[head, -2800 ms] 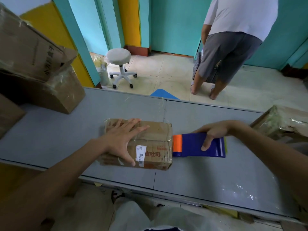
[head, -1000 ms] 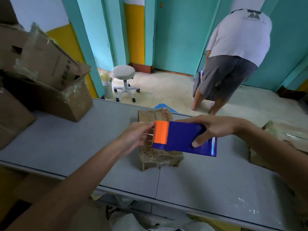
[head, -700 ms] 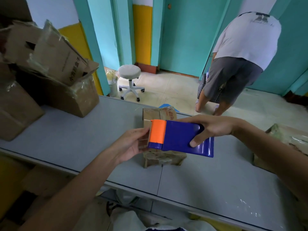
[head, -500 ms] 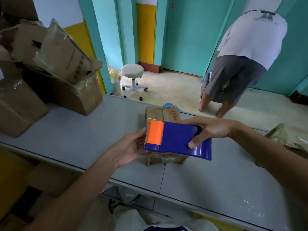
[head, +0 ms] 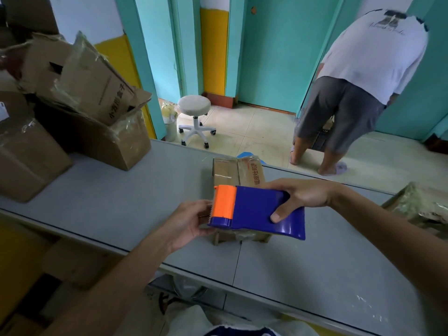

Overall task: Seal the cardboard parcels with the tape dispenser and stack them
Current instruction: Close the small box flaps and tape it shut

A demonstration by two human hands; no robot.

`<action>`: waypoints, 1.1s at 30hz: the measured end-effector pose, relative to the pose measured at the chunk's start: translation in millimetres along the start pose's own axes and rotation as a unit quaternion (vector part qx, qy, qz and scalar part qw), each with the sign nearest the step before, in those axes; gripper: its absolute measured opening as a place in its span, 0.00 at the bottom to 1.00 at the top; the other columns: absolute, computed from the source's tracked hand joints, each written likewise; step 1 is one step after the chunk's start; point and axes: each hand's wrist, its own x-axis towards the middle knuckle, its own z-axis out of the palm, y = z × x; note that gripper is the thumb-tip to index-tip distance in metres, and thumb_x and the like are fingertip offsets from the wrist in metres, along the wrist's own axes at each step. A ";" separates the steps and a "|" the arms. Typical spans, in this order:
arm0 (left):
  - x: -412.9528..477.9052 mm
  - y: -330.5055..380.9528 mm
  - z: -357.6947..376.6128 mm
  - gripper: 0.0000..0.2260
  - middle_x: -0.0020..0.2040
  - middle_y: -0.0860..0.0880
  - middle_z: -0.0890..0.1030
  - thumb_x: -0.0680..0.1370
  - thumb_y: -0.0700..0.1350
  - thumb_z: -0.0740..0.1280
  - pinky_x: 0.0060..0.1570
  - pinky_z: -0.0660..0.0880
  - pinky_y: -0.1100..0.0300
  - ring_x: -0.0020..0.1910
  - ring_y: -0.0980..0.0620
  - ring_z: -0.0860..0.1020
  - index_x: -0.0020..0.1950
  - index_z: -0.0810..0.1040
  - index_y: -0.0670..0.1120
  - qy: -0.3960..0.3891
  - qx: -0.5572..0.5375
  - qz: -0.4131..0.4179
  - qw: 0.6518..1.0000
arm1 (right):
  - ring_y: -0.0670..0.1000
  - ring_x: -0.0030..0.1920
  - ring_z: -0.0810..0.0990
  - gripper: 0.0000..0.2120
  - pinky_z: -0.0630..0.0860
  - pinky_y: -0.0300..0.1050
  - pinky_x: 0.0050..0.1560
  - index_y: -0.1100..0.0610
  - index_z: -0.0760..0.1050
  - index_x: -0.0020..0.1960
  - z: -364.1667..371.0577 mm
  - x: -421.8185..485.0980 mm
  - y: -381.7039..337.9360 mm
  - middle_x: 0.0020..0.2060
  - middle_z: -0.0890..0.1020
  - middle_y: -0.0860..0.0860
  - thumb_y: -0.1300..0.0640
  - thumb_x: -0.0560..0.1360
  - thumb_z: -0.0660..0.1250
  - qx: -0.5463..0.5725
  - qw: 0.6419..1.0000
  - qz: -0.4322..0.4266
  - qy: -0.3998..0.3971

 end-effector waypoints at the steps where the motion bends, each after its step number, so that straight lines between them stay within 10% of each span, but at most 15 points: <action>1: 0.2 0.7 2.1 0.07 0.38 0.46 0.81 0.73 0.44 0.64 0.40 0.77 0.56 0.38 0.52 0.79 0.43 0.79 0.42 0.007 0.004 0.002 1.000 | 0.48 0.53 0.80 0.28 0.78 0.41 0.48 0.44 0.70 0.61 -0.2 -0.6 0.2 0.50 0.81 0.41 0.46 0.61 0.71 -0.004 1.000 0.002 0.000; 13: -7.5 -15.7 -15.7 0.05 0.29 0.47 0.82 0.76 0.36 0.65 0.34 0.78 0.65 0.28 0.55 0.80 0.44 0.79 0.35 0.218 0.058 0.065 0.972 | 0.52 0.55 0.80 0.30 0.78 0.41 0.49 0.48 0.69 0.65 -20.7 -26.7 15.3 0.55 0.81 0.48 0.51 0.64 0.72 -0.040 0.994 0.095 -0.033; 33: 20.1 -61.4 -7.8 0.11 0.31 0.49 0.83 0.76 0.45 0.68 0.46 0.78 0.56 0.33 0.53 0.83 0.34 0.82 0.49 0.276 0.300 0.072 0.910 | 0.49 0.52 0.81 0.34 0.78 0.49 0.56 0.49 0.69 0.66 -28.6 -11.8 24.3 0.53 0.82 0.47 0.50 0.61 0.72 -0.124 0.965 0.225 -0.053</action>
